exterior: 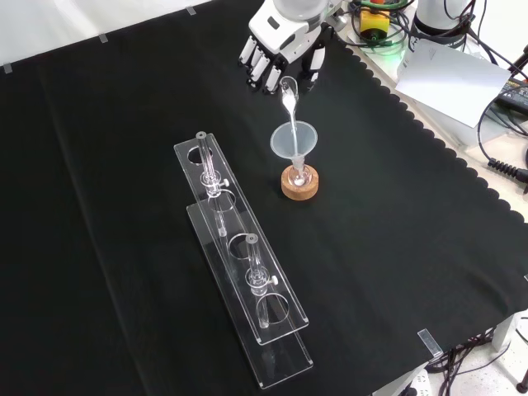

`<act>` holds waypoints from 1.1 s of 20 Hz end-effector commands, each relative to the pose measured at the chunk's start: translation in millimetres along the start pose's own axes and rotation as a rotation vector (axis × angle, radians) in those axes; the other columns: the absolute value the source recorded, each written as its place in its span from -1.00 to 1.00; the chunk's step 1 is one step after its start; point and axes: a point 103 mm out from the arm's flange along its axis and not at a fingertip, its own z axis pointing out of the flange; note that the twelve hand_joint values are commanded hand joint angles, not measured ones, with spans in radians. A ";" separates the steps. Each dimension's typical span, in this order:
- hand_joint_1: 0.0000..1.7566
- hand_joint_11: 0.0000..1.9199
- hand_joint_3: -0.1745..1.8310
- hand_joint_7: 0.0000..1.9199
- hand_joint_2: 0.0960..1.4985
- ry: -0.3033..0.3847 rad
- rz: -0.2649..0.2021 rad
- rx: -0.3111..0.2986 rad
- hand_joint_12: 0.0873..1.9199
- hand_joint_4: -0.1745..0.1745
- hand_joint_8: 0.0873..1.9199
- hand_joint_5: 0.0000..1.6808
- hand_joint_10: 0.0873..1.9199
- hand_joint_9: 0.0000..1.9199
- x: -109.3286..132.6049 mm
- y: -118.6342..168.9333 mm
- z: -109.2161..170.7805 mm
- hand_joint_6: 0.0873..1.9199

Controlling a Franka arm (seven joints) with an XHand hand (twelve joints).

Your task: Pour all the NaCl from the weighing funnel into the round-bottom flask.

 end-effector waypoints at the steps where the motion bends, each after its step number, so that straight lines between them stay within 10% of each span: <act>1: 0.25 -0.16 -0.12 -0.28 -0.19 -0.008 0.031 0.018 0.09 1.00 -0.45 0.42 -0.73 0.12 1.3 0.5 -1.7 -0.17; 22: 0.25 -0.16 -0.12 -0.28 -0.19 -0.051 0.006 -0.002 0.09 1.00 -0.45 0.42 -0.73 0.12 6.1 1.7 -6.2 -0.18</act>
